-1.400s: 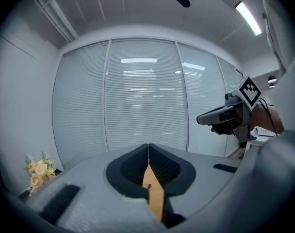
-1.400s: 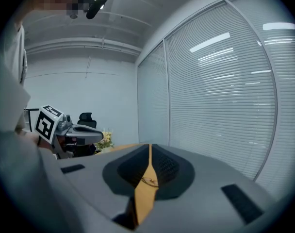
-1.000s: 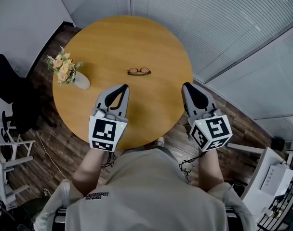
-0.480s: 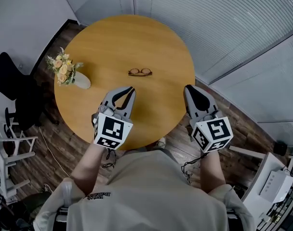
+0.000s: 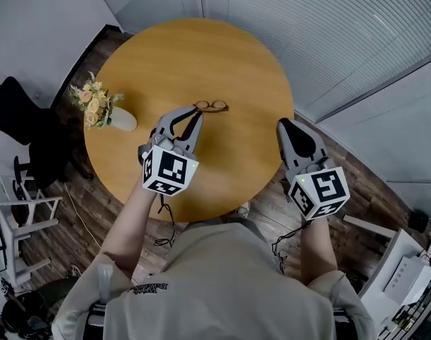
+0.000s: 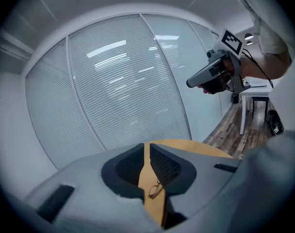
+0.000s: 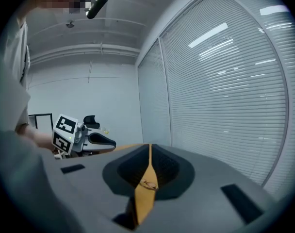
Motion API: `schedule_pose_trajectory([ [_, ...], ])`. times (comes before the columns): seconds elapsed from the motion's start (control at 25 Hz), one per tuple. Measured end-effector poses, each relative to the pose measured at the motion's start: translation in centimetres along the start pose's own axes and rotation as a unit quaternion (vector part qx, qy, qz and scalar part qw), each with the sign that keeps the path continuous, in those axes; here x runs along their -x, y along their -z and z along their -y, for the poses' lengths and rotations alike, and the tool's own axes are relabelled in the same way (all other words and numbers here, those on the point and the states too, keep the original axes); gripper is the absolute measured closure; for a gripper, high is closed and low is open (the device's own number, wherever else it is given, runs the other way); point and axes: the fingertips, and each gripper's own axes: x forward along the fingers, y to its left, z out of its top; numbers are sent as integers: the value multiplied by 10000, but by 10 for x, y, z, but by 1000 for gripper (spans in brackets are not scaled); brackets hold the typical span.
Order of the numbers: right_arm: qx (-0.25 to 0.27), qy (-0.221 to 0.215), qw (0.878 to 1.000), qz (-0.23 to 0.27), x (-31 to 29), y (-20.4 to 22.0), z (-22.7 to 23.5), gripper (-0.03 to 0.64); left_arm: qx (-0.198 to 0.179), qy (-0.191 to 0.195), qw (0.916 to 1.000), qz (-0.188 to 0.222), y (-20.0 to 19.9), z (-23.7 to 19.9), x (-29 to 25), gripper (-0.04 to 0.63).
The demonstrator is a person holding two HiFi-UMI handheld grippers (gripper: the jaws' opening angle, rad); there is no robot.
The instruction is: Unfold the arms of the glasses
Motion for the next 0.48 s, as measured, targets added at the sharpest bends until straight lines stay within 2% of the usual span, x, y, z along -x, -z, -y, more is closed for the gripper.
schedule_pose_trajectory([
  [0.12, 8, 17, 10000, -32, -10, 2, 6, 580, -241, 11, 9997, -22, 5, -7, -14, 569],
  [0.2, 11, 54, 10000, -51, -17, 3, 10, 580, -443, 68, 9988, -214, 12, -9, -27, 516],
  [0.28, 63, 98, 9999, -79, -22, 5, 12, 580, -536, 149, 9974, -469, 24, -10, -40, 505],
  [0.36, 107, 112, 9998, -103, -27, 7, 13, 580, -493, 238, 9968, -582, 33, -10, -54, 491],
  [0.48, 58, 76, 9999, -140, -39, 13, 12, 580, -271, 320, 9977, -530, 48, -13, -73, 475],
])
